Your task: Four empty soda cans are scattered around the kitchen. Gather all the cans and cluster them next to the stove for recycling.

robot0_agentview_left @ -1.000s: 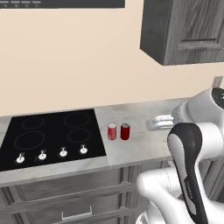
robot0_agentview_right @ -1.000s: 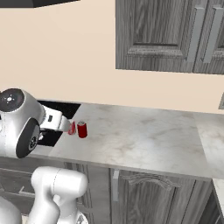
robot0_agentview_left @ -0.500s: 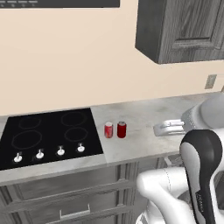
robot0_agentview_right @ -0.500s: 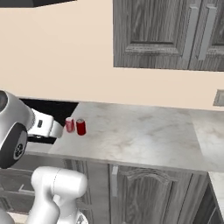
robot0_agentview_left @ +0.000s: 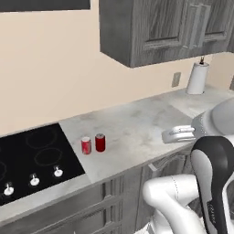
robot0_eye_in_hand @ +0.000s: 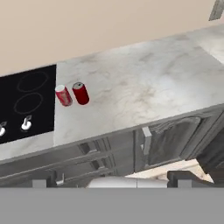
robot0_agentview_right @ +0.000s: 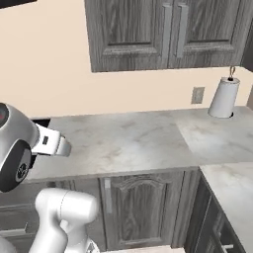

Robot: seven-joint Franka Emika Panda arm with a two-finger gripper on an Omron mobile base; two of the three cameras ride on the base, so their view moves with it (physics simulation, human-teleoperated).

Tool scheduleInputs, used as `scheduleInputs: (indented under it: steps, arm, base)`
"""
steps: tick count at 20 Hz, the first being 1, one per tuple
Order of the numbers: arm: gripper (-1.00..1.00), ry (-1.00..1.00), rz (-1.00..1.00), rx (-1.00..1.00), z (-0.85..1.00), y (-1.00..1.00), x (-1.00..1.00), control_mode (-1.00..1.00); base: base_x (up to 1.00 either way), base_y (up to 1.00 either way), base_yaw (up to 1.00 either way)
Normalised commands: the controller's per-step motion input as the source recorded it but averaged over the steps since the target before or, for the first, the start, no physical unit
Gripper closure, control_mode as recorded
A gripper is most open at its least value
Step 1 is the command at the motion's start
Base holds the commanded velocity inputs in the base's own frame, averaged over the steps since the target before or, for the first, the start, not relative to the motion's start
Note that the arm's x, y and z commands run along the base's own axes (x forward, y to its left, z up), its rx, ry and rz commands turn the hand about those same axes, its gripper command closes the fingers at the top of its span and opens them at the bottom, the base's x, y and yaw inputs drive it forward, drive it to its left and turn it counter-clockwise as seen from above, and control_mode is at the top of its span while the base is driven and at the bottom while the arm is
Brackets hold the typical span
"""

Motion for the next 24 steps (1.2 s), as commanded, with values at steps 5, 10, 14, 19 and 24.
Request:
scheduleInputs:
  steps: [5,10,14,19,24]
  arm:
    - [-1.0,0.0,0.0,0.0,0.0,0.0,0.0,1.0]
    - [-1.0,0.0,0.0,0.0,0.0,0.0,0.0,1.0]
    - [-1.0,0.0,0.0,0.0,0.0,0.0,0.0,1.0]
    - [-1.0,0.0,0.0,0.0,0.0,0.0,0.0,1.0]
    - [-1.0,0.0,0.0,0.0,0.0,0.0,0.0,1.0]
  base:
    - [-0.4,-0.03,-0.68]
    - [-0.44,-0.02,-0.62]
    - [-0.66,-0.17,-0.64]
    - [-0.55,-0.37,-0.63]
    - [-0.45,-0.45,-0.63]
